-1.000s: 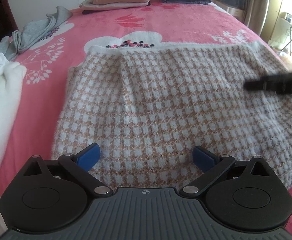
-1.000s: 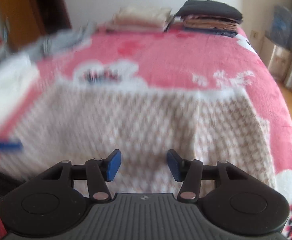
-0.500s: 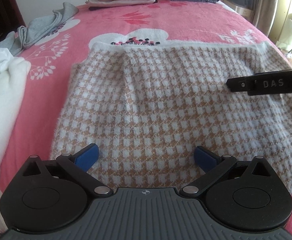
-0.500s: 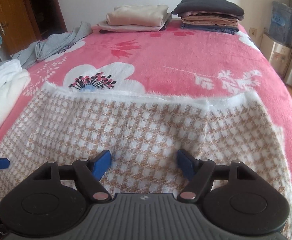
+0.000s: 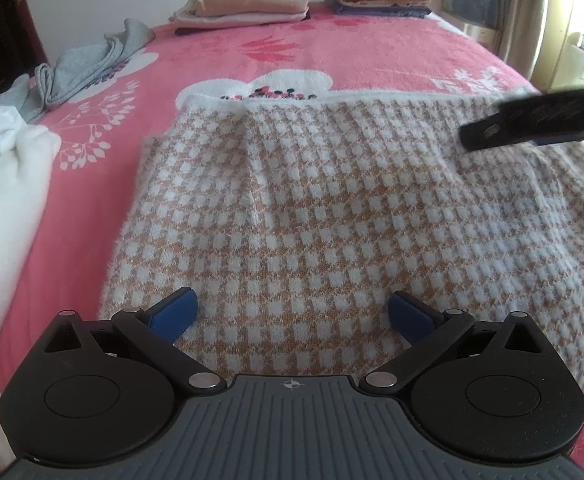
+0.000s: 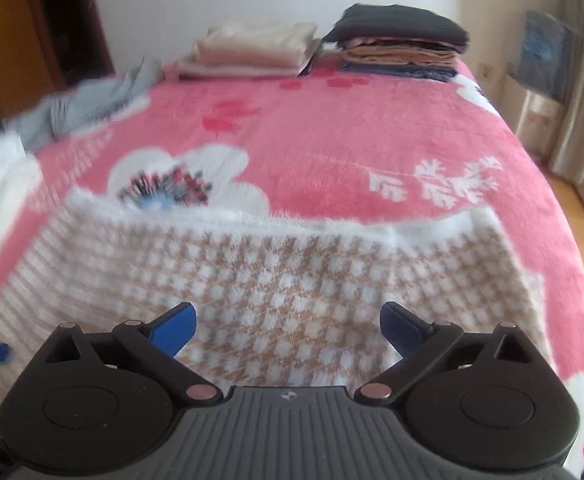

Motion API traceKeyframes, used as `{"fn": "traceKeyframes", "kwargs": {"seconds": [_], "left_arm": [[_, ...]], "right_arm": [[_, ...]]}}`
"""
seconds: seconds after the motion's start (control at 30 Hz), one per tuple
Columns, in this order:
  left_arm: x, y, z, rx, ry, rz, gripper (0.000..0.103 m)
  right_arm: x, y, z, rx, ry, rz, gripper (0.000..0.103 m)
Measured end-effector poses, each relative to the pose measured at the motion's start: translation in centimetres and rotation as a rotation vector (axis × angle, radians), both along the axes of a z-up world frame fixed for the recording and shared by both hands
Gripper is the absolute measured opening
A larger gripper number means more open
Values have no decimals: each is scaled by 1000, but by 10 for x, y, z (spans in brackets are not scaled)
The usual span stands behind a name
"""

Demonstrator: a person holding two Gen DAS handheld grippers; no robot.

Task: Fold clothes
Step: 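Open both grippers wide and lower them to the cardigan hem edge, then close the left gripper on the cardigan hem and lift it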

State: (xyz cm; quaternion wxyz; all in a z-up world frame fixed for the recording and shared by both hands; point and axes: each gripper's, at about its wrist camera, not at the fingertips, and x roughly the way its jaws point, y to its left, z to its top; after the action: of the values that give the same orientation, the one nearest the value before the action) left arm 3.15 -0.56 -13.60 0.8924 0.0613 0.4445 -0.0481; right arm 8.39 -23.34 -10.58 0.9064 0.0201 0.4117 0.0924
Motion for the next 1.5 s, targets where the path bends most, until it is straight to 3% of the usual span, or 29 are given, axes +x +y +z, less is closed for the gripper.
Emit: {"fn": "traceKeyframes", "kwargs": {"seconds": [0.17, 0.3, 0.33, 0.5, 0.63, 0.77, 0.83, 0.97, 1.2, 1.27, 1.43, 1.5], "left_arm": [[0, 6, -1, -47, -22, -6, 103], [0, 8, -3, -68, -42, -4, 103], [-1, 11, -1, -90, -49, -2, 103], [-10, 55, 21, -341, -154, 46, 103], [-4, 84, 26, -299, -192, 70, 103], [8, 101, 14, -247, -96, 65, 103], [10, 105, 10, -233, -81, 69, 103], [17, 110, 3, -242, -58, 64, 103], [41, 131, -15, -416, 57, 87, 101], [45, 138, -17, -465, 66, 94, 98], [41, 157, -16, -555, 90, 86, 60], [39, 163, -17, -590, 112, 69, 55]], "right_arm": [[-40, -9, 12, -1, 35, -19, 102], [-52, 8, -30, -71, 146, 9, 103], [-56, 11, -37, -82, 116, -1, 103], [-50, 14, -27, -63, 139, -54, 103], [-51, 17, -33, -84, 121, -35, 103], [-55, 17, -30, -105, 101, -53, 103], [-57, 19, -23, -137, 87, -89, 103], [-55, 8, -36, -107, 104, -66, 103], [-56, 8, -36, -98, 108, -64, 103], [-56, 6, -35, -98, 111, -64, 103], [-55, 7, -35, -98, 108, -64, 103], [-55, 8, -35, -98, 107, -63, 103]]}}
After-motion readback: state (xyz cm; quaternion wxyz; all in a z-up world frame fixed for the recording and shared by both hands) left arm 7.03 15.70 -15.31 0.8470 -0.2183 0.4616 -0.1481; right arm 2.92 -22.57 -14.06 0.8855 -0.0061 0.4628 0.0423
